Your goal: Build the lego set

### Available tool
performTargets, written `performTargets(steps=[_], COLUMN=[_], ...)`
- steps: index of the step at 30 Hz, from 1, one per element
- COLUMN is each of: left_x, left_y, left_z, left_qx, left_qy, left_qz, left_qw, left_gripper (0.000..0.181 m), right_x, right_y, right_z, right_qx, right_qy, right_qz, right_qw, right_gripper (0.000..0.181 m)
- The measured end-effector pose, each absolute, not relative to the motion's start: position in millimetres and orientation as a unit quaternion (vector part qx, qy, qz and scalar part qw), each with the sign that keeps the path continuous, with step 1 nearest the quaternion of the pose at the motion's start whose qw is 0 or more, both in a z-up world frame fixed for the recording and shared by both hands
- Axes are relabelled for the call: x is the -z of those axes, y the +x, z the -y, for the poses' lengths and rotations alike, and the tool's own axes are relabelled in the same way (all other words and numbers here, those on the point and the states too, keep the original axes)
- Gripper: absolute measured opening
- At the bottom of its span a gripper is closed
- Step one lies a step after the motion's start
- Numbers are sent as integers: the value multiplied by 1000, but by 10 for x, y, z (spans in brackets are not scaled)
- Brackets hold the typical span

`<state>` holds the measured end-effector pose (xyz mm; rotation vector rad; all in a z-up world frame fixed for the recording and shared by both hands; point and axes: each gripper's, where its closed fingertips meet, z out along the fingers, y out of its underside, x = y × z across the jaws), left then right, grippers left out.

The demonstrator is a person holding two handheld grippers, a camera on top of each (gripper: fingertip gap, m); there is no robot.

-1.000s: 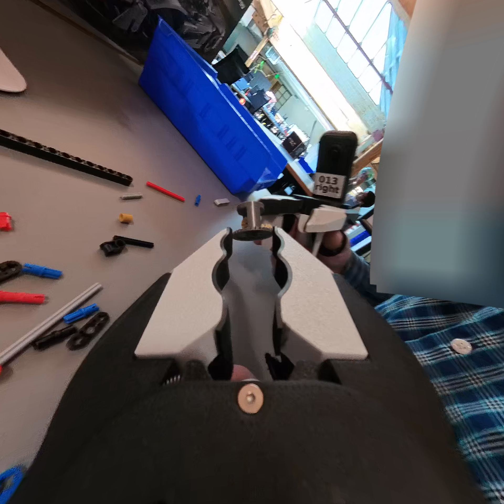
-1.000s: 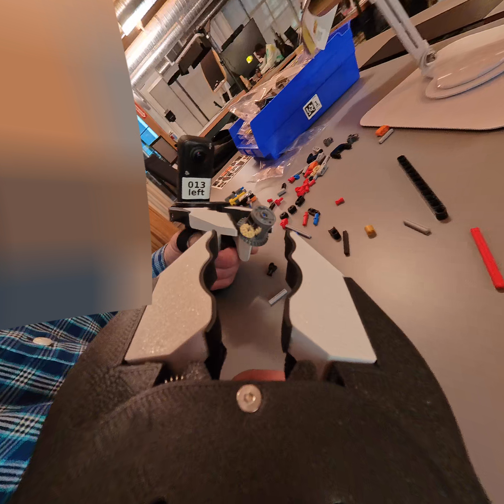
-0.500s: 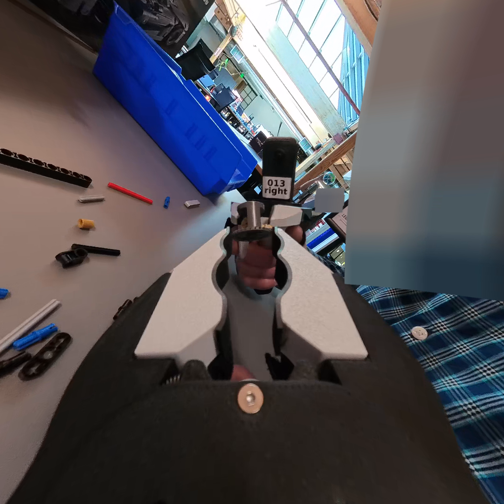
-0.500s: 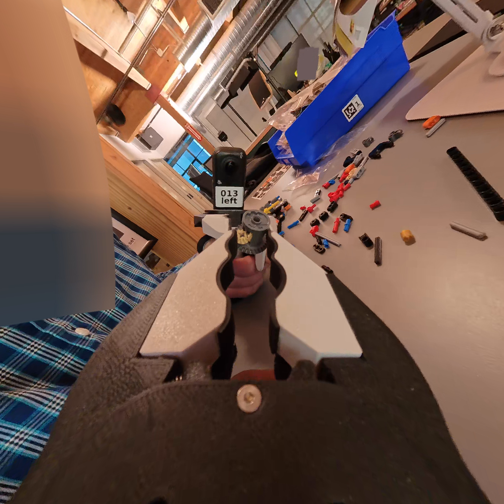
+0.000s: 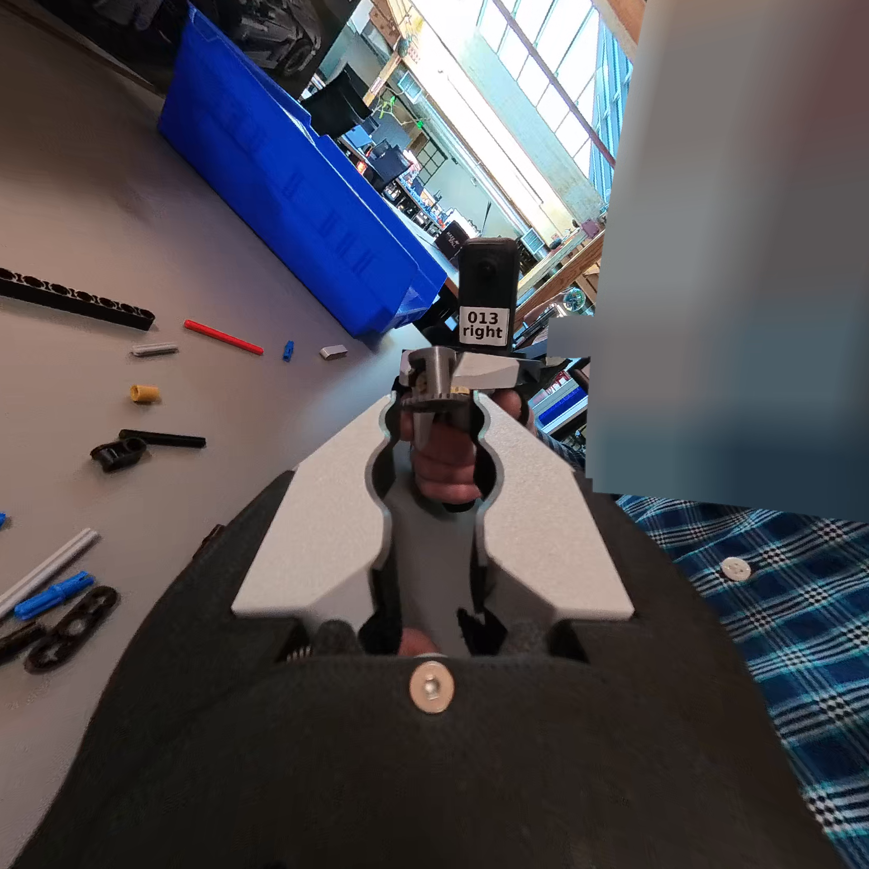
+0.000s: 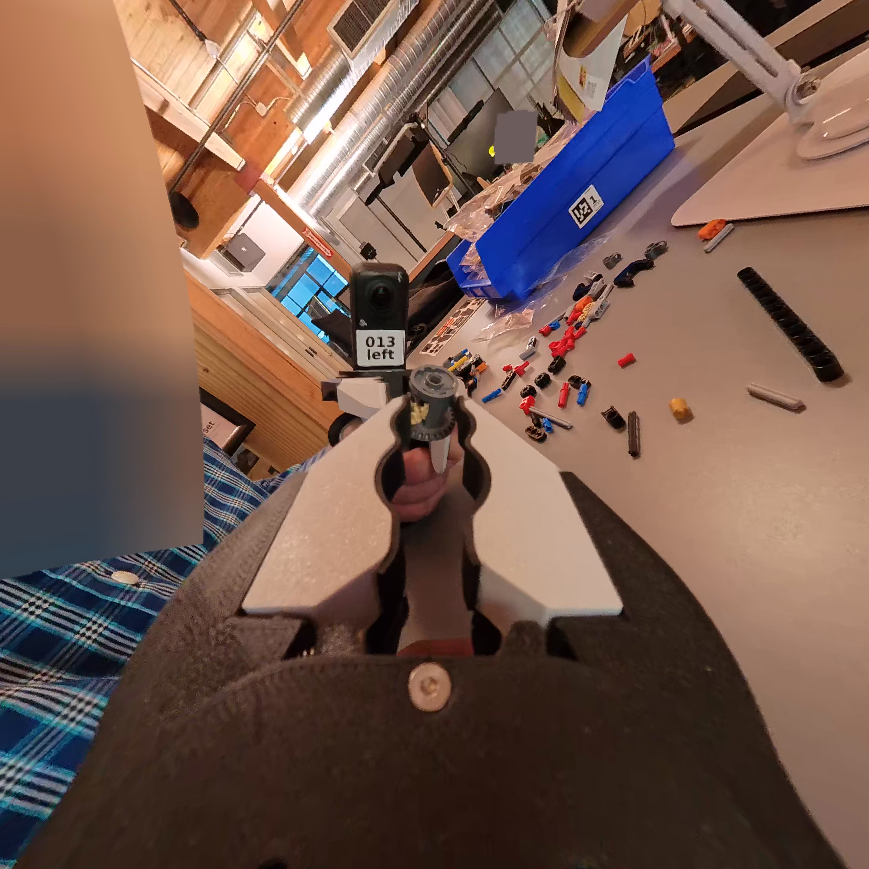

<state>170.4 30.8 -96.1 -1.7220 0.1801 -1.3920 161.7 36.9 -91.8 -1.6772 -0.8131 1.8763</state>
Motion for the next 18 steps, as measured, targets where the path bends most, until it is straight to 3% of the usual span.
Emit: performTargets(steps=[6,18], left_x=[950,971], left_y=[1699,1716], left_z=[-307,-307], left_qx=[572,567], left_qy=[-689,-692], left_qz=[-68,-72], left_qw=[440,441], left_gripper=[26,26], right_x=[903,915], right_y=[1643,1624], right_z=[-323,-310], right_qx=[-698,-695], right_qy=[-603,-609], right_qz=[311,304], right_qw=[231,233], right_gripper=[26,20])
